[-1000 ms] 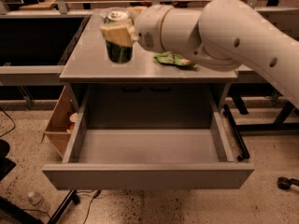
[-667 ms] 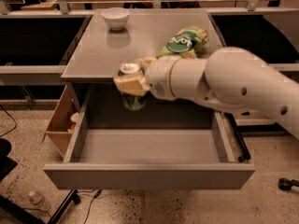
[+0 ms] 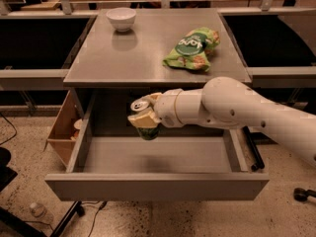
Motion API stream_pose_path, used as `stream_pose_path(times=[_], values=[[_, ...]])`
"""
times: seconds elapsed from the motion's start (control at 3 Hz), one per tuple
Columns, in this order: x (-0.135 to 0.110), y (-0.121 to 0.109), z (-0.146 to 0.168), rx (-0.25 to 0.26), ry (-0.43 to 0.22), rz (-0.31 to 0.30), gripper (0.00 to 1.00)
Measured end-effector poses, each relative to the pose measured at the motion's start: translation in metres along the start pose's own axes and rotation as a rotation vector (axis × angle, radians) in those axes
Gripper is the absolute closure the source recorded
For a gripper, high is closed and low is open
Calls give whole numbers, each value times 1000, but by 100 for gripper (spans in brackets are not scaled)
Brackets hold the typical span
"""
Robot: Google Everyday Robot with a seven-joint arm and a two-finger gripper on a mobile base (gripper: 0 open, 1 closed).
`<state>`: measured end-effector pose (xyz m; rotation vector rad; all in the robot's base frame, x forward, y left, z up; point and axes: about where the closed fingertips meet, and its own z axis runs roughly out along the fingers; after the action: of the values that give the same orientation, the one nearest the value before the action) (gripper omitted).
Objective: Place green can into top drawer
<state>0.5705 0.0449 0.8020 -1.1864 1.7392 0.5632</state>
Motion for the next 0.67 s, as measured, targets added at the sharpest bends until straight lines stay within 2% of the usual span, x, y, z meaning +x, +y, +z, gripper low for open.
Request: stream_pose_path(times=[0.33, 0.67], values=[[17, -24, 50, -47, -62, -86, 100], [33, -27, 77, -67, -137, -100, 100]])
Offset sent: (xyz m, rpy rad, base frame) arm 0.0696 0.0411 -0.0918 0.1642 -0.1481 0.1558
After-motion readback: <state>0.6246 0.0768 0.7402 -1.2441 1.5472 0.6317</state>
